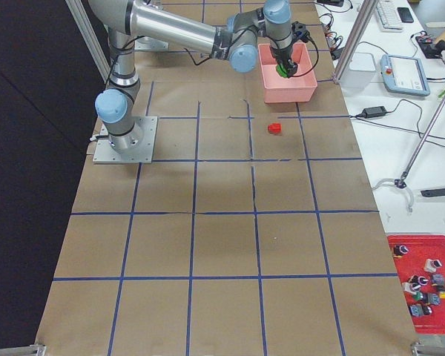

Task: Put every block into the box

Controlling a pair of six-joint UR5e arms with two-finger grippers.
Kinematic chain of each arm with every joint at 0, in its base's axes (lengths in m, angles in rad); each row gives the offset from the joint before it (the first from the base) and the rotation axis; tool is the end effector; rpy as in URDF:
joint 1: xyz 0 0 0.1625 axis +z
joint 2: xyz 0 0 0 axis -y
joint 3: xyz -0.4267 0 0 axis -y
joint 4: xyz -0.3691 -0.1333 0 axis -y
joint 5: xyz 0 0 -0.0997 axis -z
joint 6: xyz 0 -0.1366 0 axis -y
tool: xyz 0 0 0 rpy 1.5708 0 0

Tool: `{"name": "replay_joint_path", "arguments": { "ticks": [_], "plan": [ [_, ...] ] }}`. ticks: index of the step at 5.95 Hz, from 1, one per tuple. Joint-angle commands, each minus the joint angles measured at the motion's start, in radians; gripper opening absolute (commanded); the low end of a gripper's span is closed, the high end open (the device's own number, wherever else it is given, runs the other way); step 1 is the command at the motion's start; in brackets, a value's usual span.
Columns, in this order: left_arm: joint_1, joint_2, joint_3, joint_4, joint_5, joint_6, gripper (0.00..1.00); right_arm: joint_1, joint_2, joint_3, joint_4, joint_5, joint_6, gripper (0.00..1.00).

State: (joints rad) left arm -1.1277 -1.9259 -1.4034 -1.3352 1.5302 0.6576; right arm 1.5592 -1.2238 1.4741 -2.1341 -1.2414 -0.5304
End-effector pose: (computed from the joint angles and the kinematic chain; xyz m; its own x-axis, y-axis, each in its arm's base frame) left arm 0.1391 -0.6170 0.3621 -0.9769 0.2139 0.0028 0.2133 0.9750 -0.0627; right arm 0.1701 -0.6394 0.3801 -0.8228 -0.5577 -0.1097 -0.4697 0.7758 -0.4213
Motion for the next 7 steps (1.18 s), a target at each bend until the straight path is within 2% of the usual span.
{"name": "replay_joint_path", "arguments": {
  "ticks": [1, 2, 3, 4, 6, 7],
  "plan": [
    [-0.094, -0.095, 0.139, -0.005, -0.005, -0.174, 0.18, 0.158, 0.211, -0.214, -0.004, 0.104, 0.087, 0.05],
    [-0.153, -0.151, 0.224, -0.022, -0.005, -0.285, 0.18, 0.179, 0.227, -0.218, -0.004, 0.102, 0.133, 0.08],
    [-0.215, -0.206, 0.303, -0.036, -0.016, -0.393, 0.18, 0.182, 0.228, -0.218, -0.001, 0.088, 0.141, 0.99],
    [-0.278, -0.255, 0.37, -0.038, -0.034, -0.537, 0.18, 0.182, 0.225, -0.215, 0.011, 0.083, 0.136, 1.0],
    [-0.415, -0.32, 0.435, -0.021, -0.041, -0.753, 0.18, 0.168, 0.205, -0.204, 0.049, 0.079, 0.138, 1.0],
    [-0.487, -0.337, 0.449, -0.012, -0.032, -0.856, 0.18, 0.119, 0.154, -0.195, 0.227, -0.009, 0.118, 1.0]
  ]
}}
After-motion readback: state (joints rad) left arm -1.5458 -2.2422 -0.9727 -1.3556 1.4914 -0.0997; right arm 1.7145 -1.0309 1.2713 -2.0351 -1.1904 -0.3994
